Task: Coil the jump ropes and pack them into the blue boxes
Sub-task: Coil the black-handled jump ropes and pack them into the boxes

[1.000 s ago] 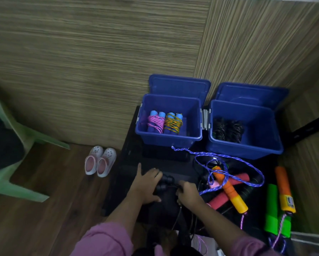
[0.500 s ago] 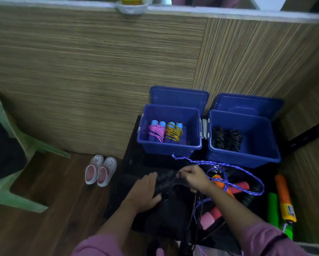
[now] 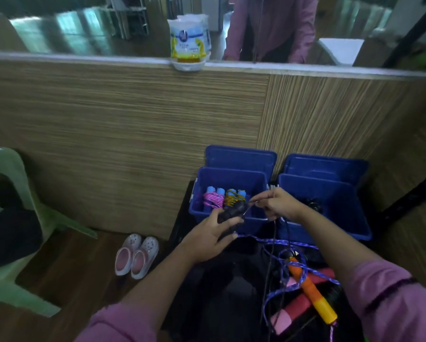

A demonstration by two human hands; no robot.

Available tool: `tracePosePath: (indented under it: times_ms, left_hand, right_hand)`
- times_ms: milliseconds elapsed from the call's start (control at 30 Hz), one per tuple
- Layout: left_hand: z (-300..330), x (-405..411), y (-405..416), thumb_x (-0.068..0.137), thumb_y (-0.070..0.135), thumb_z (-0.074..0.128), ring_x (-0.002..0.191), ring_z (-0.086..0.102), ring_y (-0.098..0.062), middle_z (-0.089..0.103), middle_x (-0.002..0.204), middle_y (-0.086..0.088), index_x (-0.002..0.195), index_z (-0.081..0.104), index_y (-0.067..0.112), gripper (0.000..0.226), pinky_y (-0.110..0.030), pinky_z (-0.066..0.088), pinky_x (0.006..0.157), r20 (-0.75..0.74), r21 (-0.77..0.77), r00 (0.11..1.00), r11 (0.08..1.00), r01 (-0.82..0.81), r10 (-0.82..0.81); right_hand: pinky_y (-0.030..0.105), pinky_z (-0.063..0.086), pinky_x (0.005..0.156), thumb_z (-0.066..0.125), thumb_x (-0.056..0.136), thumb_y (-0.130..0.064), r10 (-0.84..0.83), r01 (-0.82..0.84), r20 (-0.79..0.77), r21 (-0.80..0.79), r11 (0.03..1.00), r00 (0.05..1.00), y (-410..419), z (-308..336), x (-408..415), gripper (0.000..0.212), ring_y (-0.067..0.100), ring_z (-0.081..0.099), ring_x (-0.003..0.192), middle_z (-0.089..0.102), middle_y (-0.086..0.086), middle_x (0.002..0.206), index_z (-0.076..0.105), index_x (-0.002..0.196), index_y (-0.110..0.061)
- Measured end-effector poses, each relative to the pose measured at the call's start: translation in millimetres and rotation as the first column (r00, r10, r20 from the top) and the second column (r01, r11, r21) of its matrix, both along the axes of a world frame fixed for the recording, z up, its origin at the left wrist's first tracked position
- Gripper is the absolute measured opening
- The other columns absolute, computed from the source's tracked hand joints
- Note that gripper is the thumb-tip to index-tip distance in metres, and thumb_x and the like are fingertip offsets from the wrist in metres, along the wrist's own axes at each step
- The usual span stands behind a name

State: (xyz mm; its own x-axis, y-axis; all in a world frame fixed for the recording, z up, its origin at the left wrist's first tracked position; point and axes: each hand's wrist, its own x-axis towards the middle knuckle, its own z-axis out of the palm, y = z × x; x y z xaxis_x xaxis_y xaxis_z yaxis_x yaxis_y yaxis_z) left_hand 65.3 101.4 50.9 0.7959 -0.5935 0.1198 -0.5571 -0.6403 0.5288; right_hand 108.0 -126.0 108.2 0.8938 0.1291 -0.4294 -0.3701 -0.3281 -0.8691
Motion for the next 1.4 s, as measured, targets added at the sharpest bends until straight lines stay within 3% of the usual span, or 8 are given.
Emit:
tracePosePath:
  times_ms: [133,300,533,767,900,1067,1233,1400]
  left_hand:
    - [16,1,-4,0.092,0.028,0.056,0.104,0.057,-0.021,0.031,0.137,-0.002,0.136,0.040,0.042,0.049,-0.029,0.045,0.094,-0.042,-0.045,0.999,0.999,-0.016,0.014]
    - [27,1,-8,0.084,0.009,0.055,0.117,0.045,-0.011,0.024,0.136,0.003,0.134,0.044,0.043,0.062,-0.011,0.030,0.099,-0.146,-0.079,0.989,0.997,0.001,-0.013]
    - [22,3,-16,0.087,0.024,0.056,0.101,0.054,-0.018,0.034,0.123,0.002,0.123,0.052,0.047,0.043,-0.026,0.043,0.097,-0.144,0.020,0.990,1.000,-0.011,0.014]
    - [31,17,-31,0.085,0.024,0.055,0.090,0.054,-0.022,0.052,0.099,-0.005,0.112,0.049,0.051,0.039,-0.030,0.043,0.087,-0.163,-0.199,0.958,0.943,-0.266,0.236]
    - [43,30,-34,0.078,0.029,0.051,0.071,0.062,-0.020,0.063,0.077,-0.003,0.100,0.055,0.048,0.029,-0.039,0.054,0.074,-0.247,-0.416,0.904,0.805,-0.424,0.349]
    - [65,59,-29,0.080,0.007,0.048,0.073,0.060,-0.032,0.056,0.076,0.001,0.089,0.060,0.041,0.037,-0.036,0.049,0.059,-0.574,-0.641,0.743,0.375,-0.670,0.346]
    - [61,59,-22,0.080,0.003,0.048,0.063,0.057,-0.034,0.051,0.077,-0.010,0.094,0.059,0.034,0.036,-0.030,0.043,0.048,-0.659,-0.639,0.711,0.317,-0.701,0.245]
    - [54,59,-12,0.063,0.013,0.052,0.079,0.057,-0.041,0.054,0.084,-0.015,0.093,0.061,0.036,0.039,-0.071,0.047,0.067,-0.756,-0.574,0.622,0.252,-0.779,0.202]
  right_hand:
    - [0.021,0.036,0.037,0.041,0.082,0.007,-0.048,0.064,0.123,-0.126,0.990,0.991,8,16,3,0.028,0.018,0.040,0.035,0.047,0.003,0.040,0.068,0.088,0.005]
    - [0.029,0.047,0.039,0.036,0.089,-0.001,-0.182,0.194,0.167,-0.058,0.979,0.969,13,13,6,0.030,0.022,0.042,0.038,0.047,0.009,0.054,0.065,0.083,-0.004]
    - [0.030,0.048,0.039,0.033,0.084,0.004,-0.274,0.273,0.144,0.031,0.962,0.951,7,20,3,0.029,0.021,0.040,0.036,0.044,0.012,0.055,0.061,0.080,0.002]
    - [0.021,0.041,0.042,0.041,0.099,-0.012,-0.158,0.145,0.095,0.134,0.980,0.983,25,13,-10,0.020,0.013,0.044,0.041,0.050,0.008,0.060,0.054,0.086,-0.006]
    - [0.025,0.051,0.052,0.038,0.103,-0.026,-0.115,0.099,0.034,0.300,0.949,0.993,38,2,-19,0.033,0.013,0.054,0.047,0.055,0.002,0.057,0.057,0.083,-0.010]
    - [0.021,0.048,0.046,0.031,0.104,-0.021,0.131,-0.123,-0.029,0.198,0.972,0.991,74,-28,-52,0.031,0.011,0.060,0.042,0.058,0.000,0.047,0.045,0.079,-0.010]
    - [0.022,0.041,0.043,0.030,0.104,-0.028,0.279,-0.277,-0.013,0.089,0.957,0.960,72,-43,-63,0.032,0.013,0.052,0.040,0.042,0.001,0.052,0.040,0.078,-0.013]
    - [0.023,0.032,0.045,0.034,0.100,-0.045,0.360,-0.361,-0.030,-0.081,0.929,0.932,61,-31,-57,0.039,0.011,0.033,0.044,0.036,0.000,0.059,0.050,0.077,-0.018]
